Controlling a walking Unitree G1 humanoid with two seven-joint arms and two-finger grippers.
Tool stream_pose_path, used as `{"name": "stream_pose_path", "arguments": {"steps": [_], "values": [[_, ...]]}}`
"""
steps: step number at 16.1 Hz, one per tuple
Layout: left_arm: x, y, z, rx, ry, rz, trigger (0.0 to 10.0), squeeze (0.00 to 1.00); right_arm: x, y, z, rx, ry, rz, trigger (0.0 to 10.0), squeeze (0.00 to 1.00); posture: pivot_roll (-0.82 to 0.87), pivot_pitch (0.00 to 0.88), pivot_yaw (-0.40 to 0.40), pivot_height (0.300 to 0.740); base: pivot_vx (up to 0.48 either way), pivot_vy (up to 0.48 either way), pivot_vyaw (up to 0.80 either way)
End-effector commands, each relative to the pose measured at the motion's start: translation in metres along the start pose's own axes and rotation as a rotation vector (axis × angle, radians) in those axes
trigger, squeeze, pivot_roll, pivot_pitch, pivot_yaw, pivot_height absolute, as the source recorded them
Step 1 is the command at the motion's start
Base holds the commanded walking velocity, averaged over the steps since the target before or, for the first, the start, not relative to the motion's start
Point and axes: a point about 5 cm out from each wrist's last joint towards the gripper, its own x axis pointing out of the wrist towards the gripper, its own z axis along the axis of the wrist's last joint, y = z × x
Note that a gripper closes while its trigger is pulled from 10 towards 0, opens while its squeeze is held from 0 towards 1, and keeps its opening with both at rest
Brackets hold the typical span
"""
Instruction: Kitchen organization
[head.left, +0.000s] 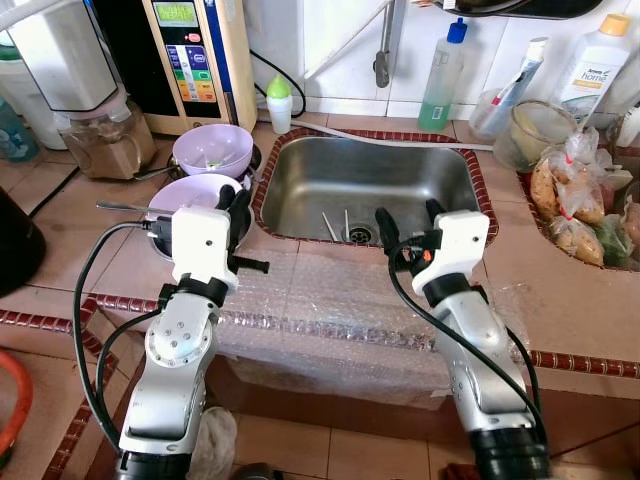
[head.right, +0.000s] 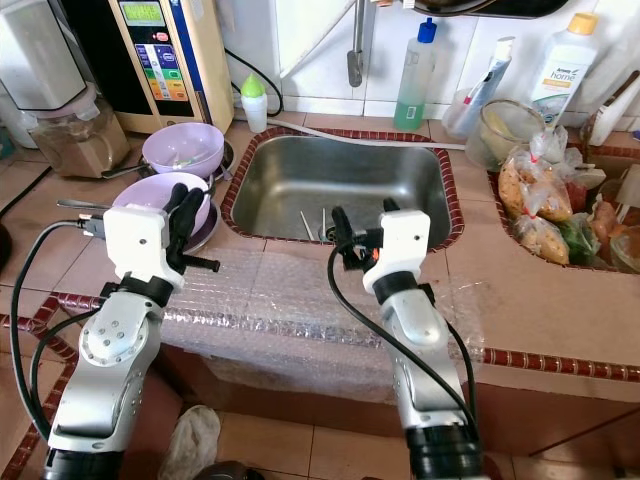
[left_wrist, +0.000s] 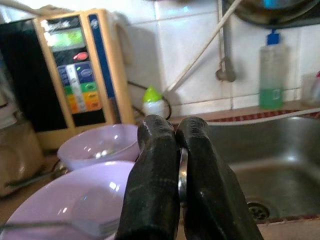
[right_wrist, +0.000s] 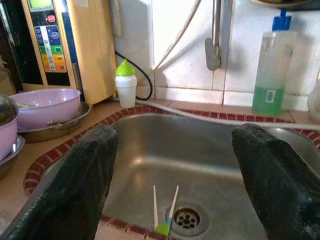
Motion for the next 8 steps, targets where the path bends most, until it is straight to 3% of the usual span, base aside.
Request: {"name": "stream_pose_path", "arguments": {"steps": [1, 8], "values": [[0.005, -0.003, 0.010, 0.000, -0.053, -0.027, 10.0, 0.00, 0.004, 0.000, 0.002, -0.010, -0.011, 0.006, 10.0, 0.00, 0.00, 0.000, 0.025, 0.740, 0.000, 0.000, 0.00], [0.013, -0.008, 0.025, -0.013, -0.106, -0.054, 10.0, 0.00, 0.003, -0.001, 0.003, -0.019, -0.021, 0.006, 10.0, 0.00, 0.00, 0.000, 0.031, 0.740, 0.253, 0.000, 0.00]]}}
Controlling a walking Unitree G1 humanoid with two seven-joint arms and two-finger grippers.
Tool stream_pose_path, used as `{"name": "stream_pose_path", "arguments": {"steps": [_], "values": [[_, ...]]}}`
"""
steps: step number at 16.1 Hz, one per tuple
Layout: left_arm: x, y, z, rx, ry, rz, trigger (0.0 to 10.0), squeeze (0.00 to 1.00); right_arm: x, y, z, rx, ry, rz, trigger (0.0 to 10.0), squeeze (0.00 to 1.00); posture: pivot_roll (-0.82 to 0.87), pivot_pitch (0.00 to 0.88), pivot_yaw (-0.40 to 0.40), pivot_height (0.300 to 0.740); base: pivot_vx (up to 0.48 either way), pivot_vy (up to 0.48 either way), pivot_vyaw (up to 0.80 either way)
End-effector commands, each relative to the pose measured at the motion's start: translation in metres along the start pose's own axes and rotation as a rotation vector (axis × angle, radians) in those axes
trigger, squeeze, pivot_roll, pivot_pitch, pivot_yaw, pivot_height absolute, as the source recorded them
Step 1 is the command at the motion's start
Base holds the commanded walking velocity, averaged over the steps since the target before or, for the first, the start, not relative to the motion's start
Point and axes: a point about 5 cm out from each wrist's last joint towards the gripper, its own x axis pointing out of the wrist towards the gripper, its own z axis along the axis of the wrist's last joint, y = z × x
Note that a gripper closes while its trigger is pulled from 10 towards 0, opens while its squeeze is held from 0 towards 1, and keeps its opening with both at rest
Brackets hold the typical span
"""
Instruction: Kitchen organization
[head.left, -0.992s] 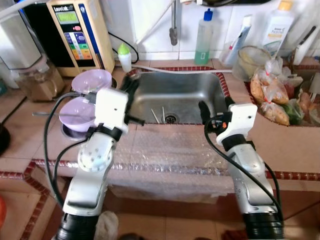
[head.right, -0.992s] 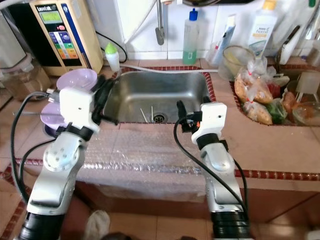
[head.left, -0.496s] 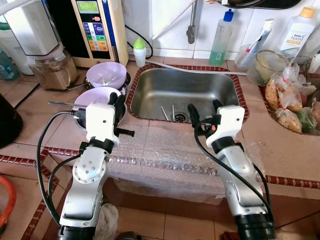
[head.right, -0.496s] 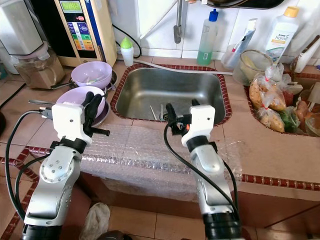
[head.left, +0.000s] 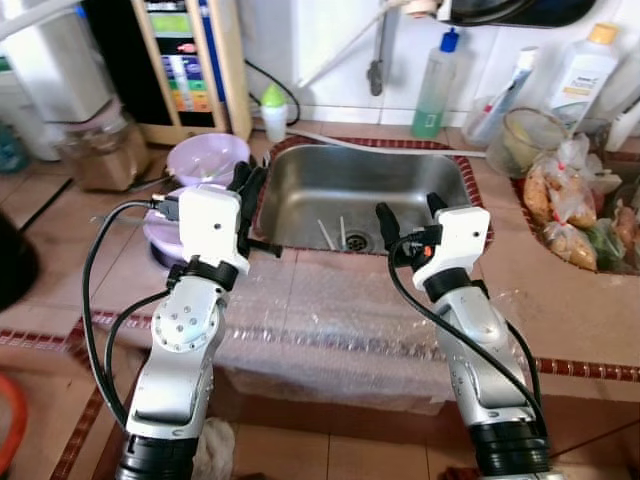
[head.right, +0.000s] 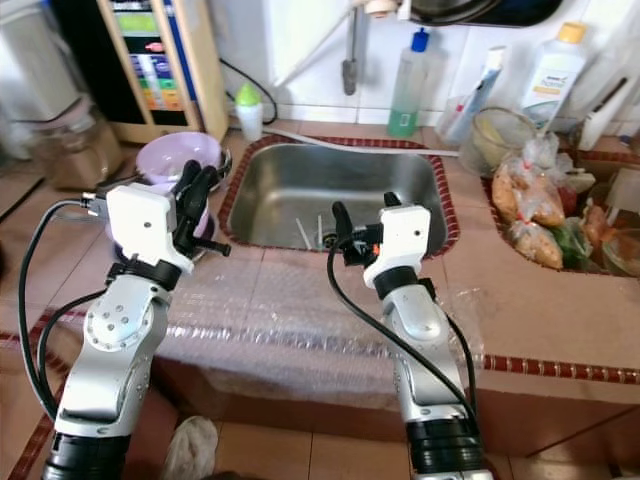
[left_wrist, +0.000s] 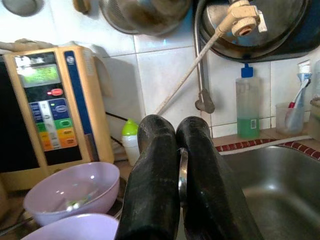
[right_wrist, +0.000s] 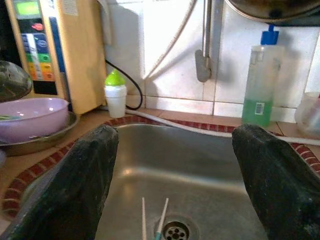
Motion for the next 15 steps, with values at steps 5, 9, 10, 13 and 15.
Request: {"name": "stream_pose_path", "arguments": {"steps": [5, 9, 10, 13, 15], "values": [[0.004, -0.003, 0.013, 0.008, -0.047, -0.020, 10.0, 0.00, 0.002, -0.001, 0.003, -0.011, -0.013, 0.005, 10.0, 0.00, 0.00, 0.000, 0.030, 0.740, 0.273, 0.000, 0.00], [0.003, -0.006, 0.016, -0.008, -0.064, -0.033, 10.0, 0.00, 0.002, -0.002, 0.002, -0.014, -0.011, 0.007, 10.0, 0.00, 0.00, 0.000, 0.027, 0.740, 0.000, 0.000, 0.00], [0.003, -0.007, 0.015, -0.008, -0.063, -0.035, 10.0, 0.00, 0.002, -0.002, 0.002, -0.016, -0.011, 0.007, 10.0, 0.00, -0.01, 0.000, 0.026, 0.740, 0.000, 0.000, 0.00], [0.002, -0.009, 0.014, -0.010, -0.061, -0.047, 10.0, 0.00, 0.003, -0.003, 0.003, -0.011, -0.013, 0.011, 10.0, 0.00, -0.01, 0.000, 0.023, 0.740, 0.000, 0.000, 0.00], [0.000, -0.014, 0.011, -0.003, -0.055, -0.087, 10.0, 0.00, 0.005, -0.003, 0.005, -0.006, -0.021, 0.013, 10.0, 0.00, -0.01, 0.000, 0.022, 0.740, 0.000, 0.000, 0.00]]}}
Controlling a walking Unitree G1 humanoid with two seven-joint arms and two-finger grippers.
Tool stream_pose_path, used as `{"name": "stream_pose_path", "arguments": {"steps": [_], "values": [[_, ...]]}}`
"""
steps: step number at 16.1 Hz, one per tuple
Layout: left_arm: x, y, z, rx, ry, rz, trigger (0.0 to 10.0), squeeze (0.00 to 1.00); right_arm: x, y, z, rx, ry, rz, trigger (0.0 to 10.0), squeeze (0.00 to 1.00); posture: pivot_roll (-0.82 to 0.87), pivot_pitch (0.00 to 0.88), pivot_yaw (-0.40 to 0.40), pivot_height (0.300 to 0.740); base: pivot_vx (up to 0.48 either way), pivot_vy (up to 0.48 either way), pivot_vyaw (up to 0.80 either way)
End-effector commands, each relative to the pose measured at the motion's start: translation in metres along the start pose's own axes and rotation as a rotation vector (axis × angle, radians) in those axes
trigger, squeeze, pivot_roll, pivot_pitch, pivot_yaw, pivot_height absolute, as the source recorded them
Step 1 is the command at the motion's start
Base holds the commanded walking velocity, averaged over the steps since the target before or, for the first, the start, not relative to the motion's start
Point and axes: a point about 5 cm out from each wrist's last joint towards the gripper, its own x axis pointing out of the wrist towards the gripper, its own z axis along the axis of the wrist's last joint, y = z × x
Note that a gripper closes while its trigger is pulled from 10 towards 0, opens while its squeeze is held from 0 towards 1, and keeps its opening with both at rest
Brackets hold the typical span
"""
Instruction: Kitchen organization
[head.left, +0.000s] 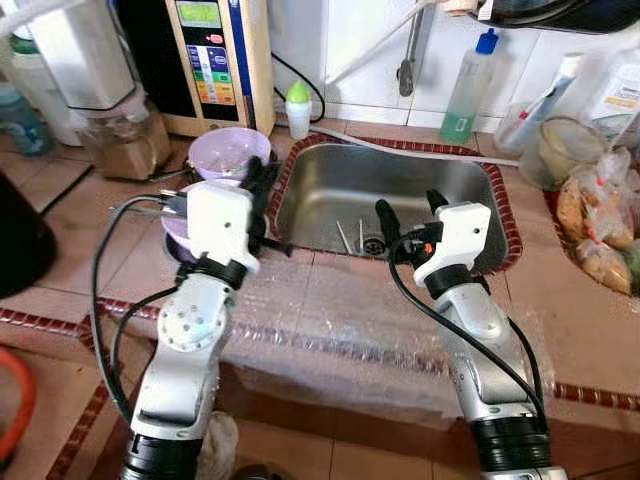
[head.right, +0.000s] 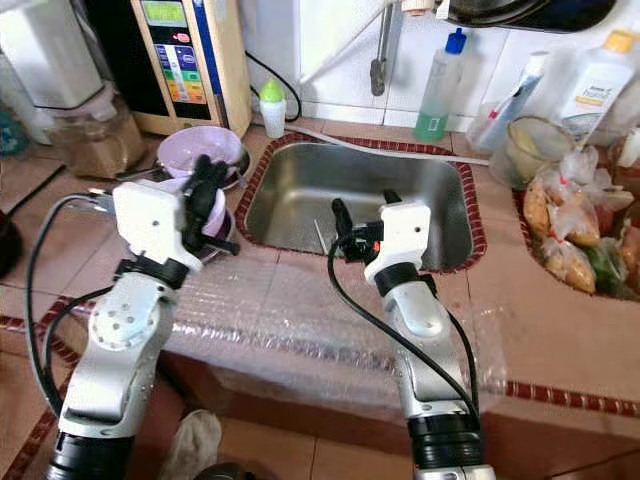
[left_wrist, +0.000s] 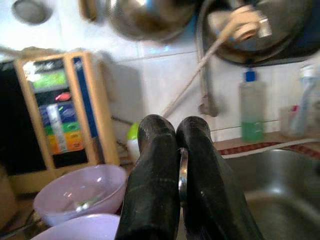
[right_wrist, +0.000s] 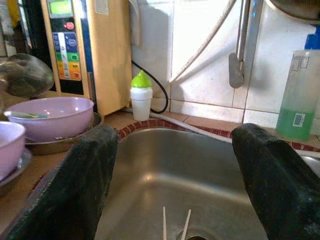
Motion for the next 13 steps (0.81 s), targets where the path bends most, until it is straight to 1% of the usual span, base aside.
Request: {"name": "stream_pose_path", "arguments": {"steps": [1, 2, 3, 4, 5, 6, 7, 8, 9, 10, 11, 12, 13], "values": [[-0.003, -0.004, 0.000, 0.008, -0.017, -0.043, 10.0, 0.00, 0.003, -0.003, 0.004, 0.004, -0.013, -0.006, 10.0, 0.00, -0.01, 0.000, 0.020, 0.740, 0.000, 0.000, 0.00], [-0.005, -0.007, 0.000, 0.017, -0.022, -0.064, 10.0, 0.00, 0.003, -0.003, 0.003, 0.025, -0.010, -0.010, 10.0, 0.00, -0.01, 0.000, 0.019, 0.740, 0.000, 0.000, 0.00], [-0.008, -0.012, -0.001, 0.068, -0.038, -0.125, 10.0, 0.00, 0.006, -0.006, 0.004, 0.132, 0.003, -0.033, 10.0, 0.00, 0.00, 0.000, 0.017, 0.740, 0.000, 0.000, 0.00], [-0.010, -0.014, -0.002, 0.087, -0.044, -0.148, 10.0, 0.00, 0.008, -0.007, 0.004, 0.177, 0.007, -0.038, 10.0, 0.00, 0.00, 0.000, 0.017, 0.740, 0.000, 0.000, 0.00], [-0.011, -0.019, -0.003, 0.056, -0.039, -0.189, 10.0, 0.00, 0.015, -0.009, 0.008, 0.218, 0.010, -0.015, 10.0, 0.00, -0.01, 0.000, 0.013, 0.740, 0.000, 0.000, 0.00], [-0.011, -0.027, -0.003, -0.006, -0.030, -0.259, 10.0, 0.00, 0.022, -0.010, 0.014, 0.177, 0.003, 0.052, 10.0, 0.00, -0.01, 0.000, 0.012, 0.740, 0.000, 0.000, 0.00], [-0.008, -0.031, -0.002, -0.068, -0.015, -0.302, 10.0, 0.00, 0.026, -0.010, 0.017, 0.011, 0.016, 0.161, 10.0, 0.00, -0.01, 0.000, 0.012, 0.740, 0.000, 0.000, 0.00], [-0.005, -0.030, -0.002, -0.066, -0.014, -0.315, 10.0, 0.00, 0.025, -0.012, 0.014, -0.095, 0.048, 0.228, 10.0, 0.00, -0.01, 0.000, 0.011, 0.740, 0.000, 0.000, 0.00], [-0.002, -0.029, -0.003, -0.057, -0.009, -0.328, 10.0, 0.00, 0.023, -0.019, 0.009, -0.155, 0.095, 0.257, 10.0, 0.00, -0.01, 0.000, 0.009, 0.740, 0.000, 0.000, 0.00], [0.002, -0.028, -0.006, -0.054, 0.014, -0.364, 10.0, 0.00, 0.017, -0.027, 0.001, -0.294, 0.146, 0.334, 10.0, 0.00, -0.01, 0.000, 0.008, 0.740, 0.000, 0.000, 0.00], [0.005, -0.026, -0.007, -0.057, 0.038, -0.394, 10.0, 0.00, 0.011, -0.030, -0.004, -0.415, 0.178, 0.416, 10.0, 0.00, -0.01, 0.000, 0.008, 0.740, 0.000, 0.000, 0.00], [0.009, -0.024, -0.009, -0.056, 0.052, -0.419, 10.0, 0.00, 0.006, -0.030, -0.009, -0.504, 0.199, 0.500, 10.0, 0.00, -0.01, 0.000, 0.008, 0.740, 0.000, 0.000, 0.00], [0.010, -0.023, -0.010, -0.060, 0.061, -0.432, 10.0, 0.00, 0.004, -0.030, -0.012, -0.545, 0.207, 0.543, 10.0, 0.00, -0.01, 0.000, 0.008, 0.740, 0.000, 0.000, 0.00]]}}
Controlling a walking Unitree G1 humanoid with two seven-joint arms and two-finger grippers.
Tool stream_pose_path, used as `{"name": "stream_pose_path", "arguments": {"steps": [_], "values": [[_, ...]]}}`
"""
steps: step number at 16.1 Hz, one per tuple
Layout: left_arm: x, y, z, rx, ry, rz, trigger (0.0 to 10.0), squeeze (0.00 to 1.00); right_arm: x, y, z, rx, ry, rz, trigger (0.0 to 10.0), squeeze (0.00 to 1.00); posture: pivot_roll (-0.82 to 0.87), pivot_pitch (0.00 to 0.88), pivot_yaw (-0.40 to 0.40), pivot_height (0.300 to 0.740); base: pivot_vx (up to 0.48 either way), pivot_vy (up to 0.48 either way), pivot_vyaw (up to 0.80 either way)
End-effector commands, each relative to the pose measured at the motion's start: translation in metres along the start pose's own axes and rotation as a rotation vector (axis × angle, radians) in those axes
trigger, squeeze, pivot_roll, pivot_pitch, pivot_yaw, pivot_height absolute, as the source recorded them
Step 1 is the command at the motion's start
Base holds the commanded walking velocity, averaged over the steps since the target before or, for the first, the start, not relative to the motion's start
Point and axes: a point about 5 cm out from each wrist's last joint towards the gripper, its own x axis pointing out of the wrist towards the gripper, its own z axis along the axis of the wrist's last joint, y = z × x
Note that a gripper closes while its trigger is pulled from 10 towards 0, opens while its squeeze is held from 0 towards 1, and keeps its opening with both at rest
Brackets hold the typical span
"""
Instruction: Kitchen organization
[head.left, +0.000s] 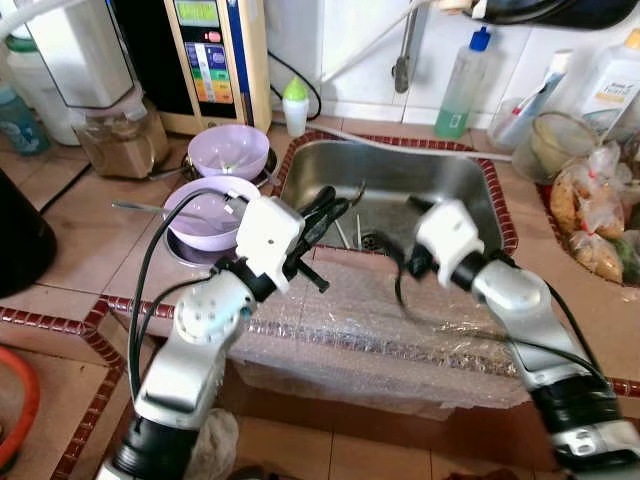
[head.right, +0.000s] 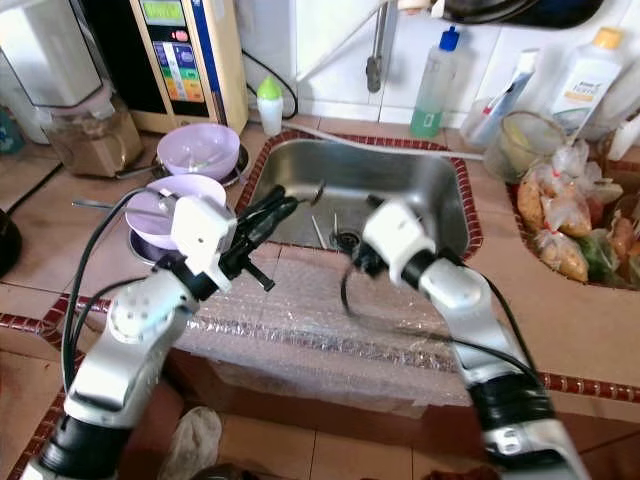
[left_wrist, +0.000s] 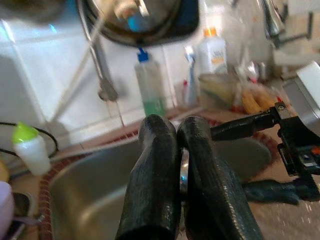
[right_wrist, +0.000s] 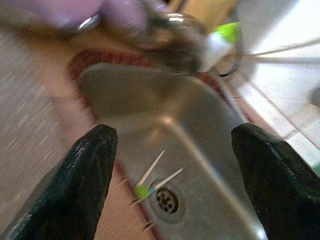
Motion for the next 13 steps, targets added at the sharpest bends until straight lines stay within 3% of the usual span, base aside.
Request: {"name": "stream_pose_path", "arguments": {"steps": [1, 2, 5, 13], "values": [[0.001, 0.002, 0.000, -0.010, 0.011, -0.025, 10.0, 0.00, 0.001, 0.004, 0.000, -0.053, -0.001, 0.046, 10.0, 0.00, -0.01, 0.000, 0.010, 0.740, 0.000, 0.000, 0.00], [0.002, 0.001, -0.004, -0.014, 0.051, -0.079, 10.0, 0.00, 0.001, 0.002, 0.000, -0.150, -0.003, 0.044, 10.0, 0.00, -0.01, 0.000, 0.008, 0.740, 0.000, 0.000, 0.00], [0.006, 0.001, -0.009, -0.020, 0.088, -0.134, 10.0, 0.00, 0.004, -0.002, 0.006, -0.243, -0.056, 0.000, 10.0, 0.00, 0.00, 0.000, -0.003, 0.740, 0.000, 0.000, 0.00], [0.019, -0.006, -0.009, -0.030, 0.077, -0.162, 10.0, 0.00, 0.023, 0.005, 0.010, -0.258, -0.133, -0.082, 10.0, 0.00, -0.01, 0.000, -0.001, 0.740, 0.000, 0.000, 0.00]]}}
